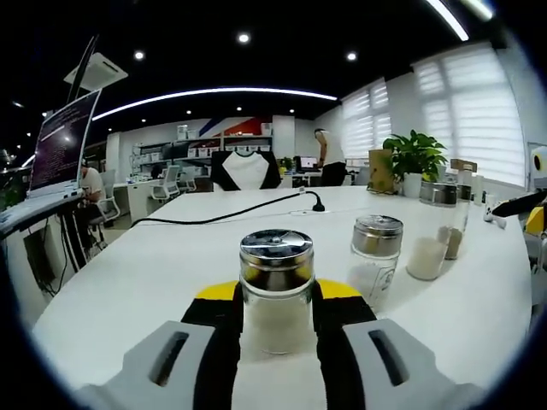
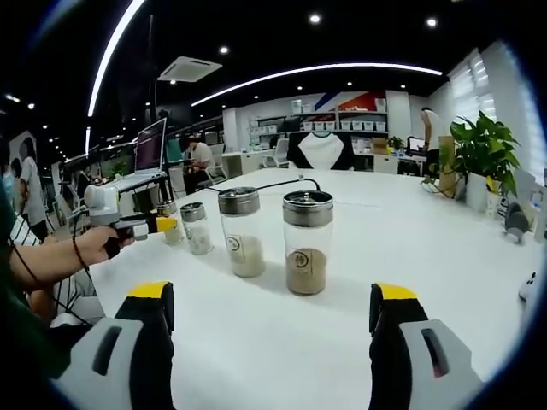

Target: Rotate the seasoning bottle until the label or dispensing opening points toward the visible target arrow and the bottle remains upright within the marked orientation range

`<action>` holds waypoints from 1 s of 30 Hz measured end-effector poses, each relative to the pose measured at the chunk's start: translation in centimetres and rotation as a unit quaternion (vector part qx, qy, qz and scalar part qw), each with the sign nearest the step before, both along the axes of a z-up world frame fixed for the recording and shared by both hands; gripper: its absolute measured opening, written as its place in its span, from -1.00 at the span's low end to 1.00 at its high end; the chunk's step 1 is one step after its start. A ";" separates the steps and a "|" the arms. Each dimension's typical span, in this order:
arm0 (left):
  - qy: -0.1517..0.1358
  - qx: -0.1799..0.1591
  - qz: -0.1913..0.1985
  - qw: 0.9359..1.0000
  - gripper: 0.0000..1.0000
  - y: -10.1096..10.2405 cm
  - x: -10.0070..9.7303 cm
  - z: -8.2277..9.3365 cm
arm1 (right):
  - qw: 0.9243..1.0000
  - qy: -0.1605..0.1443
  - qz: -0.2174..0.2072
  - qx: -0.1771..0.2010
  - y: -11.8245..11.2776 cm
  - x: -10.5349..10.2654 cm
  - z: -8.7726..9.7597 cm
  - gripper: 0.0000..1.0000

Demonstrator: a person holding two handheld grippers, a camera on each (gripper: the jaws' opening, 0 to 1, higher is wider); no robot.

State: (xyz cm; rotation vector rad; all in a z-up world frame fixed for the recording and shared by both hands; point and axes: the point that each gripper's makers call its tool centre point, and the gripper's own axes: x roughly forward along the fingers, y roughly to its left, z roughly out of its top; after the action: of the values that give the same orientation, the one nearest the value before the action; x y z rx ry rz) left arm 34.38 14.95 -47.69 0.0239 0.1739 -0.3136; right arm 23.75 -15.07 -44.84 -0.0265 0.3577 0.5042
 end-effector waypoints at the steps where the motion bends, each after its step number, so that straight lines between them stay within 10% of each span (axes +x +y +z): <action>1: 0.000 0.000 -0.006 1.000 -0.34 0.0 0.0 0.0 | 1.000 -0.001 0.000 0.000 0.0 0.0 0.0 0.94; 30: -0.001 0.004 -0.138 0.990 -0.34 -0.8 -0.1 0.0 | 1.000 -0.002 -0.009 -0.001 -0.7 0.2 0.1 0.94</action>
State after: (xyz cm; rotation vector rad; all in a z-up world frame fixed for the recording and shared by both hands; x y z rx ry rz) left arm 34.27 14.18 -47.66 0.0574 0.1698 -0.5898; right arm 23.96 -15.74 -44.76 -0.0267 0.3539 0.4864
